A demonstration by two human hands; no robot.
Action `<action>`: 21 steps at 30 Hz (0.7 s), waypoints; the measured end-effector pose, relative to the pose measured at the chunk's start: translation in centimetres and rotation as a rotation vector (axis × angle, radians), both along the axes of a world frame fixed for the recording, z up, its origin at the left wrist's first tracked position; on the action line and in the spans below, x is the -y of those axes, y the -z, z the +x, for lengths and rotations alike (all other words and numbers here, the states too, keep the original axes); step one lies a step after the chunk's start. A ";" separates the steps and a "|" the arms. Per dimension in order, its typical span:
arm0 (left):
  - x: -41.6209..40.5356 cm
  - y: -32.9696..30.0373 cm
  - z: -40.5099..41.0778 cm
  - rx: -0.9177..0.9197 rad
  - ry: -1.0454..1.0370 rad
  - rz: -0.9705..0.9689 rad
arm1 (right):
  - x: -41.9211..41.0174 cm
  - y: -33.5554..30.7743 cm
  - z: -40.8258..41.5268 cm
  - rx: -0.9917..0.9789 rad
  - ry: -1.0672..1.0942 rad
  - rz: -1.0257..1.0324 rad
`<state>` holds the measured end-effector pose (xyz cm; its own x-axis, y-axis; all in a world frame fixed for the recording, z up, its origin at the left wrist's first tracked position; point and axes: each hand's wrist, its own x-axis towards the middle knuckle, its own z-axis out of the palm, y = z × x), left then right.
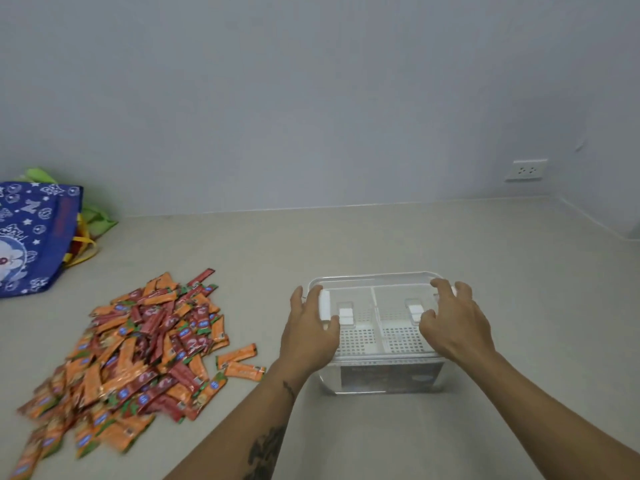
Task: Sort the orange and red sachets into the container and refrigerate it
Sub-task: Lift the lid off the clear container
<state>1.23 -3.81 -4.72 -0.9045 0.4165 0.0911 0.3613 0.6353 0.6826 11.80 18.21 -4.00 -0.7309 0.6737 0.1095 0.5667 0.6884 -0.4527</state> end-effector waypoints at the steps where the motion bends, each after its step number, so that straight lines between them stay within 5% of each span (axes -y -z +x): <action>1: 1.0 0.0 -0.1 -0.001 -0.005 0.002 | 0.9 0.0 -0.3 -0.002 0.009 -0.004; 8: 6.5 -0.1 -1.0 -0.086 0.005 0.075 | 6.1 0.2 -1.1 0.002 0.021 -0.014; 15: 9.6 0.5 -3.2 0.029 -0.020 0.057 | 9.5 -1.4 -1.9 0.066 -0.043 0.098; 21: 10.4 -3.0 -4.4 -0.076 -0.007 0.187 | 10.4 -4.5 -1.5 -0.082 -0.044 0.193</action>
<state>-3.21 -14.17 -1.72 -0.8949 0.3796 0.2344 0.4122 0.5023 0.7601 10.31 7.79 0.49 -0.7426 0.6018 0.2939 0.5008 0.7903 -0.3530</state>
